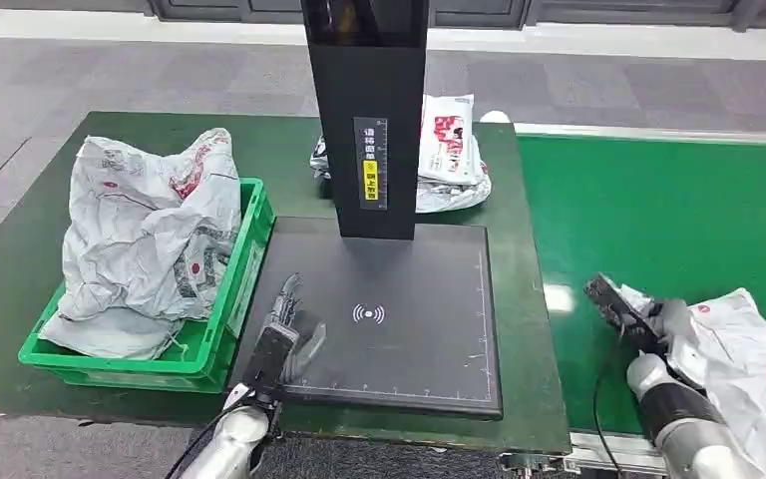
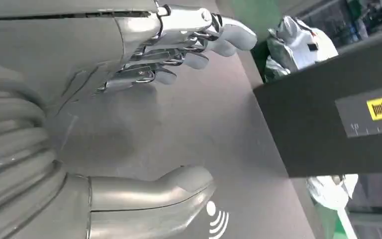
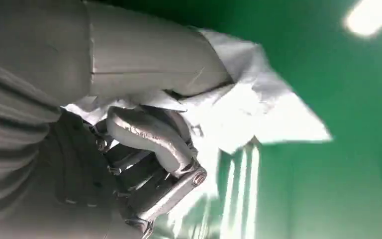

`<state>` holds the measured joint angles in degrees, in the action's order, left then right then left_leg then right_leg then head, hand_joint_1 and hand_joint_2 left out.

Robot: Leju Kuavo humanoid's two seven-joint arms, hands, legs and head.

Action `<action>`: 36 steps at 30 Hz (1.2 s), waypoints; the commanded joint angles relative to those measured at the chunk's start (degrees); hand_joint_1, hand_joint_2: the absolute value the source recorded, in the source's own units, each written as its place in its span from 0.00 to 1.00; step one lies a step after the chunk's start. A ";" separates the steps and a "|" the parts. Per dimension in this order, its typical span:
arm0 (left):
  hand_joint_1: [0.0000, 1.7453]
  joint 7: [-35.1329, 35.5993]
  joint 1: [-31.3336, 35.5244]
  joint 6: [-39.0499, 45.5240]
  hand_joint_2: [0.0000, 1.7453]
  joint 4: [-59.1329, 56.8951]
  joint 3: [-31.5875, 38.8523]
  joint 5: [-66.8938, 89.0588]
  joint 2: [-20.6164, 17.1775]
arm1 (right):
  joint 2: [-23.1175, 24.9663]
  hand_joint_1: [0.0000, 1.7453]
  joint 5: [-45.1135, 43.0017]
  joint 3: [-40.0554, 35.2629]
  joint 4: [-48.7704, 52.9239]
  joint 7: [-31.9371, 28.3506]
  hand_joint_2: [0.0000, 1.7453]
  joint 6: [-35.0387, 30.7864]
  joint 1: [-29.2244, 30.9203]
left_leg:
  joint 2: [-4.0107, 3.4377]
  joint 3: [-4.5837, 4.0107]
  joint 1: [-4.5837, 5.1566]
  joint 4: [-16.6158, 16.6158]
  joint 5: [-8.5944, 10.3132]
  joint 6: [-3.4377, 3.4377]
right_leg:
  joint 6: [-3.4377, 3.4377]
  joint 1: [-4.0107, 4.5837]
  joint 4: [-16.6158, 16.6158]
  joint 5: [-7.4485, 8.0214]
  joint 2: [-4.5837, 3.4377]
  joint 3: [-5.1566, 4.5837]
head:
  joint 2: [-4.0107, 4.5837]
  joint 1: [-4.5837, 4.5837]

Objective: Moved the parcel from conveyor to table for the left to box.

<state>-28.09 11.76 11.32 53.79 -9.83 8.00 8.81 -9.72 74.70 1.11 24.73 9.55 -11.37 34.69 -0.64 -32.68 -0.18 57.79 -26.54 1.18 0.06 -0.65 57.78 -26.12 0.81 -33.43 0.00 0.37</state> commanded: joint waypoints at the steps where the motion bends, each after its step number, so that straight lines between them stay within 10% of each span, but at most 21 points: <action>1: 0.00 -0.19 -0.70 0.51 1.00 0.38 3.15 1.91 -0.38 | 5.33 1.00 -11.78 -7.98 19.35 -9.68 1.00 -13.34 -1.13 | -0.25 -0.01 -0.04 -0.08 0.04 0.02 | 0.03 0.04 -0.11 0.13 -0.36 -0.10 | 0.00 0.02; 6: 0.00 -1.78 1.79 3.62 1.00 -1.44 2.39 3.73 0.51 | 9.61 1.00 -19.78 -18.99 35.26 -13.75 1.00 -10.45 -5.14 | -0.40 -0.11 -0.05 -0.03 0.03 0.04 | 0.08 0.04 0.00 0.13 -0.50 -0.26 | 0.00 0.00; 16: 0.00 -3.26 3.69 5.86 1.00 -3.28 1.35 4.07 1.01 | 12.13 1.00 -27.11 -30.43 30.60 -13.79 1.00 -13.90 -1.78 | 0.02 -0.12 -0.07 -0.06 0.18 0.06 | 0.03 0.08 -0.03 0.08 -0.06 -0.20 | 0.00 0.02; 25: 0.00 -3.94 10.60 10.68 1.00 -3.00 -1.87 6.15 1.88 | 25.99 1.00 -31.77 -43.40 23.20 -17.33 1.00 -7.30 7.04 | -0.51 -0.38 -0.09 0.04 0.17 0.14 | 0.09 -0.01 0.16 0.27 -0.56 -0.61 | 0.00 0.04; 36: 0.00 -2.64 9.91 10.62 1.00 0.21 -2.33 4.96 1.10 | 25.72 1.00 -32.08 -47.71 20.84 -13.93 1.00 -7.86 7.69 | 0.12 -0.32 -0.19 -0.10 0.40 0.18 | 0.02 0.19 -0.10 0.27 -0.04 -0.35 | 0.00 0.02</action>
<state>-31.30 19.95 22.03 54.82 -10.10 13.27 11.59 16.98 42.99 -39.80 51.45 -4.66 -18.93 38.38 -0.56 -33.07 -0.33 57.76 -26.20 1.42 0.10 -0.49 57.83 -25.93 0.85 -33.87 0.00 0.39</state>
